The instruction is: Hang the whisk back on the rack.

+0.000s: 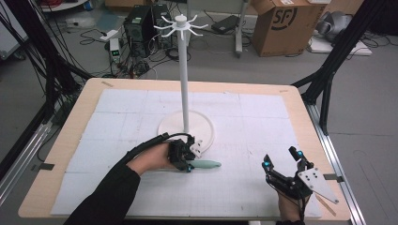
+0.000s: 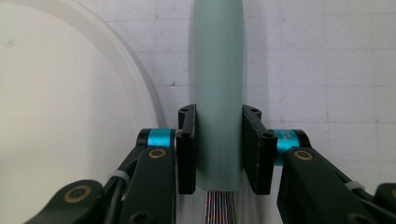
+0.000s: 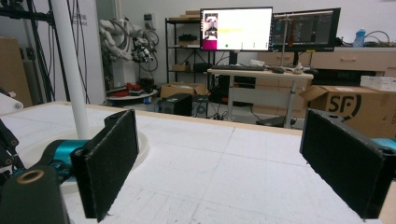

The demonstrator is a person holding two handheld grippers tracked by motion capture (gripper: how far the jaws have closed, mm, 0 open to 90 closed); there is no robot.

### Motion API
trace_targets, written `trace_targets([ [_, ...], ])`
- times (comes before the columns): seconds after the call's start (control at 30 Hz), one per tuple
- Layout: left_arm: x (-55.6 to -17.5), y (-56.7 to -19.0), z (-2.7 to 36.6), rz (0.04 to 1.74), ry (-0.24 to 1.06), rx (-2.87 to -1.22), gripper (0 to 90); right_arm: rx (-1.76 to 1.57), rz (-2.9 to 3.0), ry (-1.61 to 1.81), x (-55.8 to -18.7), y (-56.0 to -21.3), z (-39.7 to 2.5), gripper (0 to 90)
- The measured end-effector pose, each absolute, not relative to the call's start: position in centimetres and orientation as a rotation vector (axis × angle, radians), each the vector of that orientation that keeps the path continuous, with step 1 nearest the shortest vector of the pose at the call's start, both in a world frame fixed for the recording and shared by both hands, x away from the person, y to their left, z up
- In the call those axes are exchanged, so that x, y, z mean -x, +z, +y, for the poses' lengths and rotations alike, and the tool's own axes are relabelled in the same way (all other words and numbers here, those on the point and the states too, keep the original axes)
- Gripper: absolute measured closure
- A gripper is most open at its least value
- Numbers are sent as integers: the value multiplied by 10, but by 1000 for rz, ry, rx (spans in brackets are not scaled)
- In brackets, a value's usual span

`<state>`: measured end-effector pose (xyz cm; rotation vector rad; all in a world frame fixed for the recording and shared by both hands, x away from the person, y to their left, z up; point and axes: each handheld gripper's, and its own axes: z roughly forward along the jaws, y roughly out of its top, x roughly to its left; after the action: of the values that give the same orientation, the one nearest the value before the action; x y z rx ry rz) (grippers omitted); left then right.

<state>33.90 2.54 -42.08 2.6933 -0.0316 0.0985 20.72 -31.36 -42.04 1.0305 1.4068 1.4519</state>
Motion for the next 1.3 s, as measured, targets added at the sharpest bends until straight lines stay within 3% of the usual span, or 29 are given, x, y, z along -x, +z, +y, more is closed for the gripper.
trace_targets([
  [0.13,-337,-415,29,-39,115,-2671,697,-1034,1406,1451,-207,-420,-314,105],
  [0.8,-336,-341,86,19,121,-2240,697,-1023,1420,1433,-207,-422,-312,105],
  [1.3,-334,-290,115,30,131,-2046,697,-1028,1426,1427,-208,-422,-310,105],
])
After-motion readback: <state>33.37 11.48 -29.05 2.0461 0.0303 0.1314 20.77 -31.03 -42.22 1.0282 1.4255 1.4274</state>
